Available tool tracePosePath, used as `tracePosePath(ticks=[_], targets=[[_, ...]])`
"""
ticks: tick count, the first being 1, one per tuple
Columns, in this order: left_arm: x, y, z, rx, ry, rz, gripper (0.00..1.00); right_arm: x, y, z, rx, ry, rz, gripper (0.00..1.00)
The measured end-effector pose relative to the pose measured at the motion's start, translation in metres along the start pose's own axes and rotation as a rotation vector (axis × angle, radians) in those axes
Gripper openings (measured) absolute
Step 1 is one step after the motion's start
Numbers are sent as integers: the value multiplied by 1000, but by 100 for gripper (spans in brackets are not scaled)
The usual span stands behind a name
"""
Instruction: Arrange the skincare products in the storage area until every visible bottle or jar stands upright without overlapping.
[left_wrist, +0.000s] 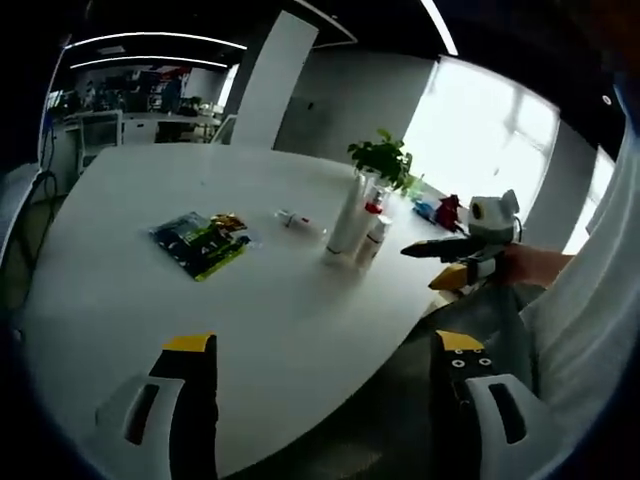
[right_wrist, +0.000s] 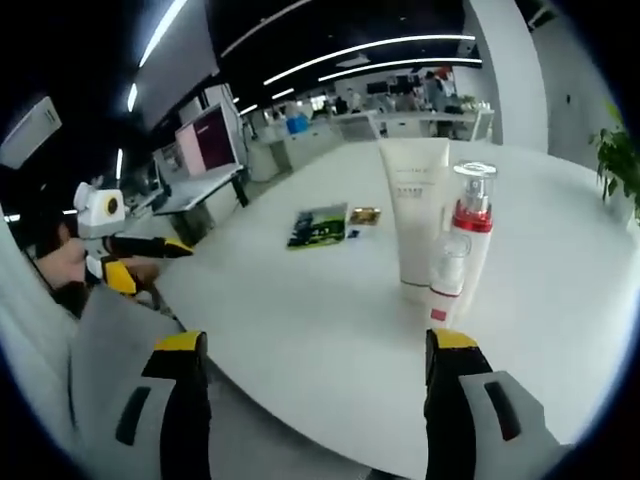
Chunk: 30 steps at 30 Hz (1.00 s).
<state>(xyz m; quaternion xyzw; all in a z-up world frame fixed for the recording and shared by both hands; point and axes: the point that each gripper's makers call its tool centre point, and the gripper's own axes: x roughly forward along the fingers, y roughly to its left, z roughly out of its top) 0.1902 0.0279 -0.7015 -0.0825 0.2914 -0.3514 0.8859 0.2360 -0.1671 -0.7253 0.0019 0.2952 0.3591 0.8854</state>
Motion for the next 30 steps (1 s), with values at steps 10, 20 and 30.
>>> tracePosePath(ticks=[10, 20, 30], targets=[[0, -13, -3, 11, 14, -59, 99, -2, 0, -3, 12, 4, 5, 99], [4, -4, 21, 50, -96, 9, 91, -3, -2, -6, 14, 7, 2, 99], [13, 2, 24, 15, -50, 16, 80, -1, -5, -7, 46, 7, -1, 99]])
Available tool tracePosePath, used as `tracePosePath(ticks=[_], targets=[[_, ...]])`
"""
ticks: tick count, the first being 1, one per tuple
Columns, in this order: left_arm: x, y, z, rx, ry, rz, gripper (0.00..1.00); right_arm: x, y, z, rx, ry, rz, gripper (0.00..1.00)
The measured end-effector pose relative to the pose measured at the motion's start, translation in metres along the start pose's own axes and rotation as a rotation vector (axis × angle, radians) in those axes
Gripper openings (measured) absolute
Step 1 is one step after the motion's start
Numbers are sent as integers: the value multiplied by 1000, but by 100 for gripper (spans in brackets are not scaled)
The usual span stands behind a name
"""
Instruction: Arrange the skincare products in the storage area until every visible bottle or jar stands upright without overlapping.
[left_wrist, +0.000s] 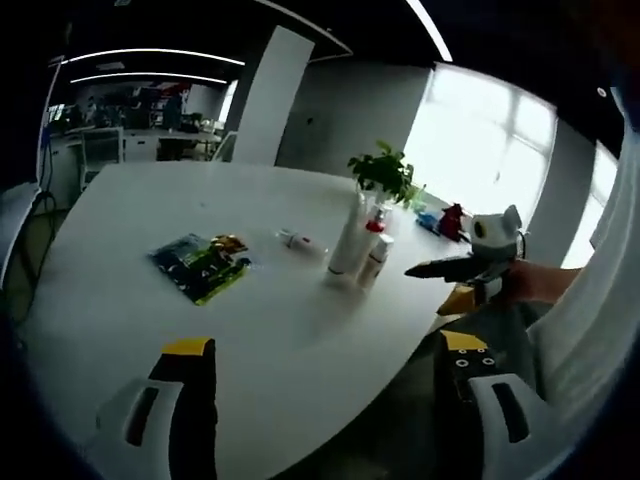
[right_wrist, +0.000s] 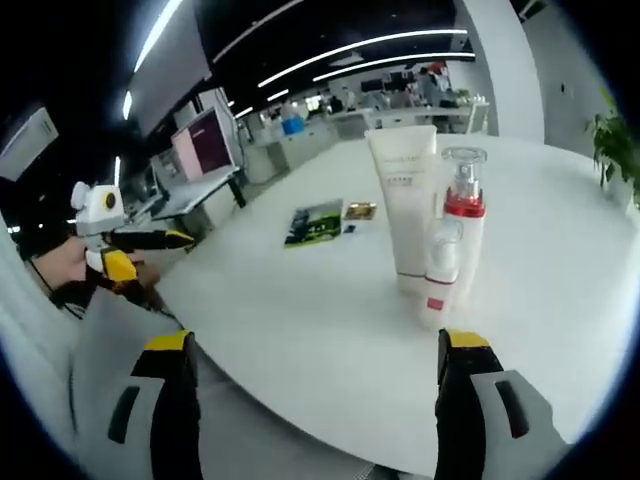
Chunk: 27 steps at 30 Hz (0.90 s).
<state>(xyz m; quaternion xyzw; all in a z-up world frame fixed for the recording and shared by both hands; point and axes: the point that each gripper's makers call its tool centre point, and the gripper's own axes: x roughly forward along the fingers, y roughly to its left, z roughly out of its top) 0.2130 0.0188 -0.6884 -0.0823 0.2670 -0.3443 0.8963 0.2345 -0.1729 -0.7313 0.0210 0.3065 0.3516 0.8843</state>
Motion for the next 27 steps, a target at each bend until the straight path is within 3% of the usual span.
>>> tracePosePath(ticks=[3, 13, 16, 19, 22, 27], targets=[[4, -2, 1, 44, 23, -3, 77, 1, -1, -2, 4, 11, -11, 99], [27, -8, 1, 42, 46, -37, 77, -4, -9, 6, 60, -18, -32, 99], [30, -9, -5, 26, 48, -44, 75, -9, -17, 6, 42, 23, -54, 98], [32, -9, -13, 22, 61, -44, 74, -17, -24, 20, 49, 11, -64, 97], [31, -9, -19, 12, 69, -42, 74, -28, -33, 47, 51, -17, -85, 93], [27, -7, -15, -52, 22, -50, 75, -30, -41, 75, 63, -39, -108, 91]])
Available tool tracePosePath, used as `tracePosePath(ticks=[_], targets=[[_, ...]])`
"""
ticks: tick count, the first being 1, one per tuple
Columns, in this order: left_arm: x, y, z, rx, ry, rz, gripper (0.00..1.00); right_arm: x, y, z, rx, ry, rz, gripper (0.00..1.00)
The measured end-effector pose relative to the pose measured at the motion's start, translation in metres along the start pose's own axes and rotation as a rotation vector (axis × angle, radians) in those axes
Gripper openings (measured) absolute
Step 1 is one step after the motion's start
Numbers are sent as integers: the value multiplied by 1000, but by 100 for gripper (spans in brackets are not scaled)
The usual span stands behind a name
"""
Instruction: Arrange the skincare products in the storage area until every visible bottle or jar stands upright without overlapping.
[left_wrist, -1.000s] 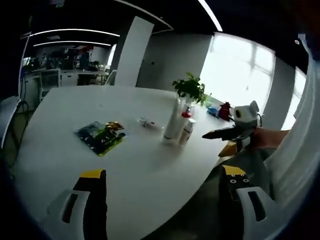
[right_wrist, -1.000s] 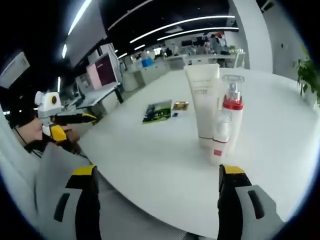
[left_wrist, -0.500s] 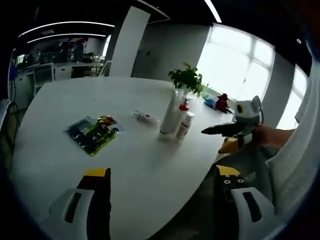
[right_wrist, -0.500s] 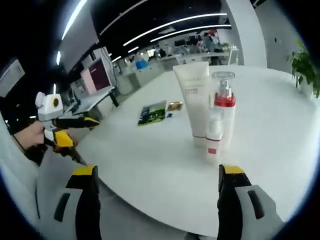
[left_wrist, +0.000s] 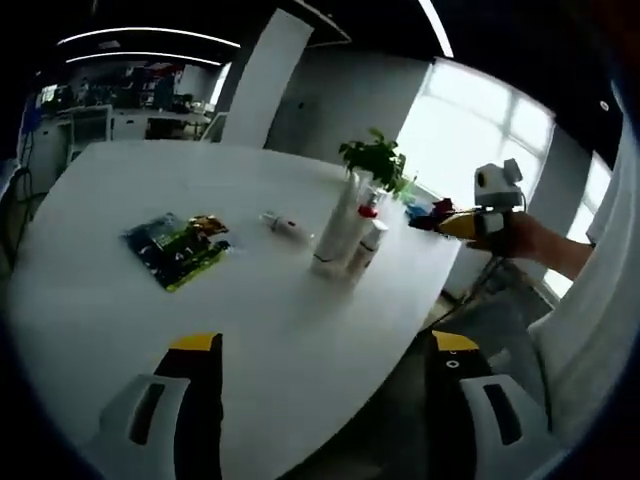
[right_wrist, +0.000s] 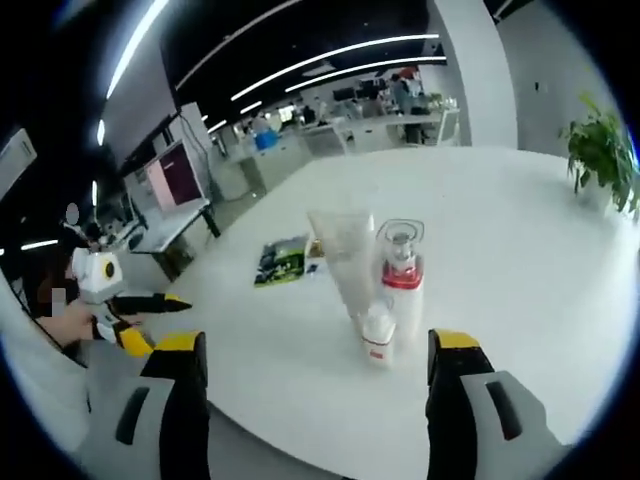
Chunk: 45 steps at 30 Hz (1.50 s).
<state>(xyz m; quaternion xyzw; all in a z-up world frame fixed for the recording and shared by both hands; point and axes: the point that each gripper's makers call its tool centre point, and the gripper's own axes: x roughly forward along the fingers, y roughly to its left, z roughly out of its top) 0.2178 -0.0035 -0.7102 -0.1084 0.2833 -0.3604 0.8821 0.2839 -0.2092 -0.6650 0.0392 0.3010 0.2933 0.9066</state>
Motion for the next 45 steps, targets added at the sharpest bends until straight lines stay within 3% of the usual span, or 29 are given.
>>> tracePosePath(ticks=[7, 13, 16, 17, 22, 27, 31, 33, 34, 35, 41, 45], targets=[[-5, 6, -10, -11, 10, 3, 75, 5, -3, 41, -83, -21, -26, 94], [-5, 5, -17, -20, 23, -4, 75, 18, -15, 74, -41, -44, -17, 93], [-4, 3, -17, 1, 24, -13, 75, 24, -21, 85, -92, -5, -45, 92], [-3, 2, -19, 4, 30, -16, 75, 25, -22, 87, -111, 40, -47, 91], [-2, 1, -20, 9, 32, -29, 75, 31, -21, 114, -231, 95, -59, 91], [-3, 1, -19, 4, 28, -27, 75, 41, -32, 140, -254, 127, -55, 90], [-4, 1, -18, 5, 24, -27, 75, 53, -51, 139, -261, 216, -49, 88], [-4, 1, -18, 3, 24, -28, 75, 60, -62, 134, -254, 298, -46, 87], [-4, 1, -18, 2, 25, -28, 75, 62, -57, 132, -254, 290, -44, 86], [-3, 2, -18, 0, 25, -27, 75, 66, -59, 127, -234, 323, -43, 84], [-4, 6, -18, -19, 22, -18, 75, 107, -82, 120, -216, 451, 14, 81], [-4, 8, -18, -27, 21, -13, 75, 121, -77, 102, -215, 540, 37, 78]])
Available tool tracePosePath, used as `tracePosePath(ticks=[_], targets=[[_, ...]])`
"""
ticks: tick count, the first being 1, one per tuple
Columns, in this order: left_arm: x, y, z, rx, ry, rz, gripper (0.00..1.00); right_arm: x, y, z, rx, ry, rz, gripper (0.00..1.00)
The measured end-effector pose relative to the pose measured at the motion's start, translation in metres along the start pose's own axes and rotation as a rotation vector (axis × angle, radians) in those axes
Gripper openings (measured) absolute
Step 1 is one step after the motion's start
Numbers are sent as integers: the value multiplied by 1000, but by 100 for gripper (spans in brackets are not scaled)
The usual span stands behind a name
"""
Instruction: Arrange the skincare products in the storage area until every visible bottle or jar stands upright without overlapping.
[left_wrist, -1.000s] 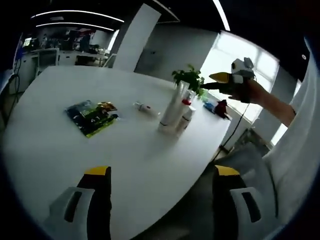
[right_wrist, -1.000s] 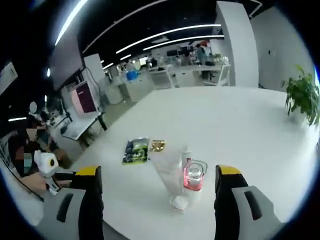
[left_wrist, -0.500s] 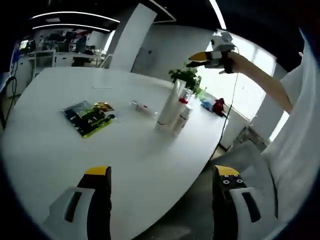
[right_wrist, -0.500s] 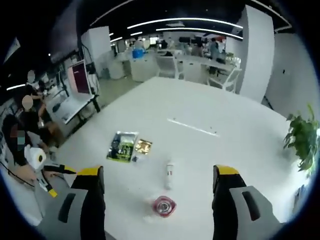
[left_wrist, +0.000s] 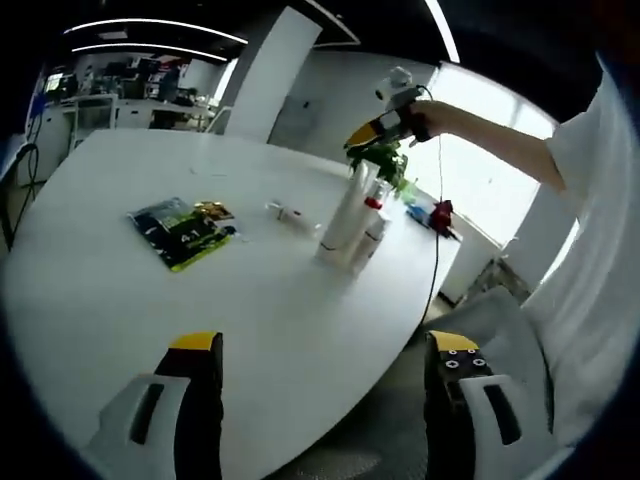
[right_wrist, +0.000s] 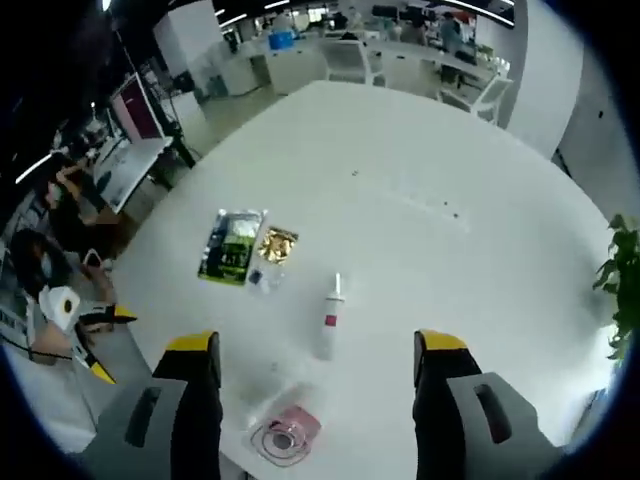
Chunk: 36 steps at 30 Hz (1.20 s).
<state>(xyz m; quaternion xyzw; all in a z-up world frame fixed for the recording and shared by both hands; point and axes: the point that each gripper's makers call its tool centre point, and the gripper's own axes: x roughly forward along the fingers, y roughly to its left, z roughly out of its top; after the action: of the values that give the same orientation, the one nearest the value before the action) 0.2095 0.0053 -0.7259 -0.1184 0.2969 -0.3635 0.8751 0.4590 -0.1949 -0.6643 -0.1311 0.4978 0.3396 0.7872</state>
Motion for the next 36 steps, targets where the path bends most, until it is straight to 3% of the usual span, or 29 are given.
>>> tracePosePath(ticks=[4, 10, 18, 24, 27, 36], targets=[[0, 2, -1, -7, 6, 8, 75, 20, 0, -14, -31, 96, 16, 75], [1, 5, -3, -35, 7, 25, 75, 59, -32, -13, -30, 179, 45, 74], [1, 12, -6, -60, 24, 47, 74, 89, -29, -27, -75, 278, 34, 72], [1, 14, -9, -65, 41, 58, 74, 106, -14, -42, -87, 340, 44, 68], [2, 14, -11, -74, 47, 53, 74, 116, -23, -46, -122, 379, 32, 66], [1, 20, -13, -101, 45, 69, 74, 138, -27, -49, -155, 415, 28, 61]])
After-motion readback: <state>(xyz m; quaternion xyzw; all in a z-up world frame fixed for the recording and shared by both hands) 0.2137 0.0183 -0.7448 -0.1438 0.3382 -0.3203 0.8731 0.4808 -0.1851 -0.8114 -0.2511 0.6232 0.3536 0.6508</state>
